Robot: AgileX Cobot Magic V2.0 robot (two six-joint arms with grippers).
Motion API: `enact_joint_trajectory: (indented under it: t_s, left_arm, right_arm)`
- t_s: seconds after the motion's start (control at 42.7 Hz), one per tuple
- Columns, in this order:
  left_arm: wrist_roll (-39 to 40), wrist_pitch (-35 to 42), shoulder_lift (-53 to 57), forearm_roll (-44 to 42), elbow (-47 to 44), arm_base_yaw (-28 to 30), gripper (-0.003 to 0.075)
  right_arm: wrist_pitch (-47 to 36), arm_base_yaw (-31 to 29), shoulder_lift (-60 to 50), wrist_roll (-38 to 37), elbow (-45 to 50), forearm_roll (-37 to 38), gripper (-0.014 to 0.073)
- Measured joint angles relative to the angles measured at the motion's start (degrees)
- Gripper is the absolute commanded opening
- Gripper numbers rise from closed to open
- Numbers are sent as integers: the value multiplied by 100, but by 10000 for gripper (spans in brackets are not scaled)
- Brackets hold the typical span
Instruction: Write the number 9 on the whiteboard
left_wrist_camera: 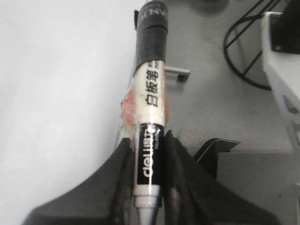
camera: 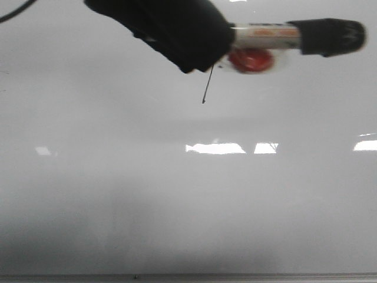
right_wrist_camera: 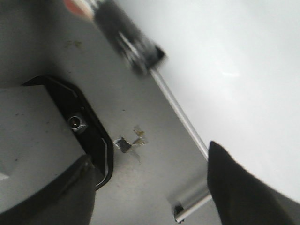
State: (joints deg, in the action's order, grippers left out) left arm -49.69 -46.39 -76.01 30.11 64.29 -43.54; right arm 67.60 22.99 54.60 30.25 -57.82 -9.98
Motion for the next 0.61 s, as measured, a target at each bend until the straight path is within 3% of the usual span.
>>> enact_joint_trajectory:
  t_s: [0.211,0.351,0.468,0.609]
  left_arm:
    - [2500,-13,775,-2338,0,746,53]
    - [4215,-128,1362,-3869,-24,1787,53]
    - [4812,316,1643,-4177,-397,2689,53]
    - [5435,1650,1710,-4213,-1158,3456,53]
  right_arm:
    - [53,-359,-414,-540,0,485,529]
    - [82,-372,-449,-578,0,485,529]
    - [82,-372,-449,-578,0,485,529]
    - [82,-372,-449,-578,0,485,529]
